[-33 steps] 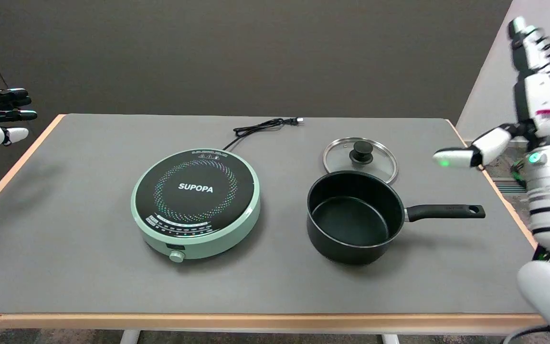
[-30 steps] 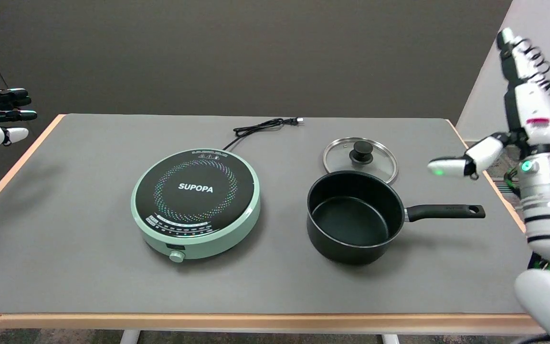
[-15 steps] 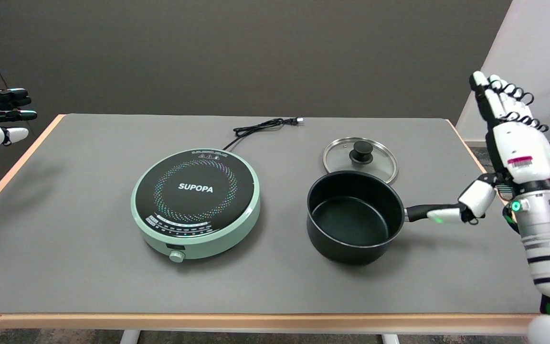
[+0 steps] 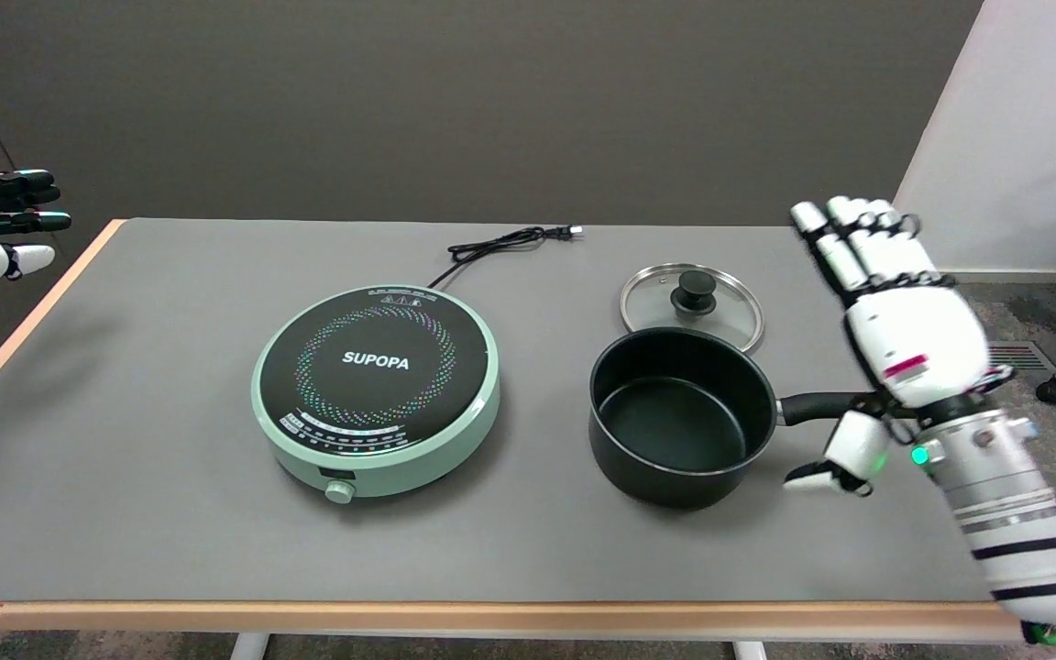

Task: Pick up the soup pot.

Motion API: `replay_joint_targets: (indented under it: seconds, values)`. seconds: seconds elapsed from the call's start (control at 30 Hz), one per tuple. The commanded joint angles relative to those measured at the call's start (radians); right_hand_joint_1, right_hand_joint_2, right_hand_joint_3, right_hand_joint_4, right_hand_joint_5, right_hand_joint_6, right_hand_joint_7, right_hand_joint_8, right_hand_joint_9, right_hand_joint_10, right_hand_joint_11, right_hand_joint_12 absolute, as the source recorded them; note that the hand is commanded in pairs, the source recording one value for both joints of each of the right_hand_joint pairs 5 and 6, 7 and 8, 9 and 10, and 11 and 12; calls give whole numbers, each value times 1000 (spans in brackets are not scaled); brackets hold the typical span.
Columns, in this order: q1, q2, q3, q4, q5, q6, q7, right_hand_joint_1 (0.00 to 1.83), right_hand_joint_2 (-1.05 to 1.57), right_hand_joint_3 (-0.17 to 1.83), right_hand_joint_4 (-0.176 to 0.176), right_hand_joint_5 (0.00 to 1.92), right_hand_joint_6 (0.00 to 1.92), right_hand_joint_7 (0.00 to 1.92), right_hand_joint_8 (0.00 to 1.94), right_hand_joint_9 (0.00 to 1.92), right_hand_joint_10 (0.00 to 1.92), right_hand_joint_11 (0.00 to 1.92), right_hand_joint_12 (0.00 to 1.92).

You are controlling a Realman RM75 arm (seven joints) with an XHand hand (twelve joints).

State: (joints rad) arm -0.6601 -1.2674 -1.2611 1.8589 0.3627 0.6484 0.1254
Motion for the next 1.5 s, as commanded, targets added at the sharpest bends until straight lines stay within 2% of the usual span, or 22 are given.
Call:
replay_joint_targets:
  seconds: [0.03,0.13,0.4,0.83,0.9,0.97,1.2,1.3,1.5]
  values:
    - [32,-47,-237,-81,-44,19,-411,1106,-834,924,114,0,0,0,0,0,0,0,0]
    - [38,-62,-248,-91,-11,22,-498,1111,-836,914,122,0,0,0,0,0,0,0,0]
    - [82,-73,-249,-131,126,54,-661,1130,-840,884,101,0,0,0,0,0,0,0,0]
    - [110,-73,-206,-140,232,114,-801,1147,-840,878,98,0,0,0,0,0,0,0,0]
    - [124,-75,-215,-154,256,140,-824,1152,-843,868,104,1,1,1,1,1,1,1,1]
    - [141,-84,-239,-191,291,196,-857,1145,-844,851,131,10,10,10,10,10,10,10,10]
    - [149,-114,-273,-225,377,267,-929,1172,-851,855,143,31,31,31,31,31,31,31,31]
    - [154,-111,-295,-226,409,243,-946,1181,-861,865,147,34,34,34,34,34,34,34,34]
    - [178,-100,-288,-224,538,49,-1015,1189,-849,875,138,39,39,39,39,39,39,39,39]
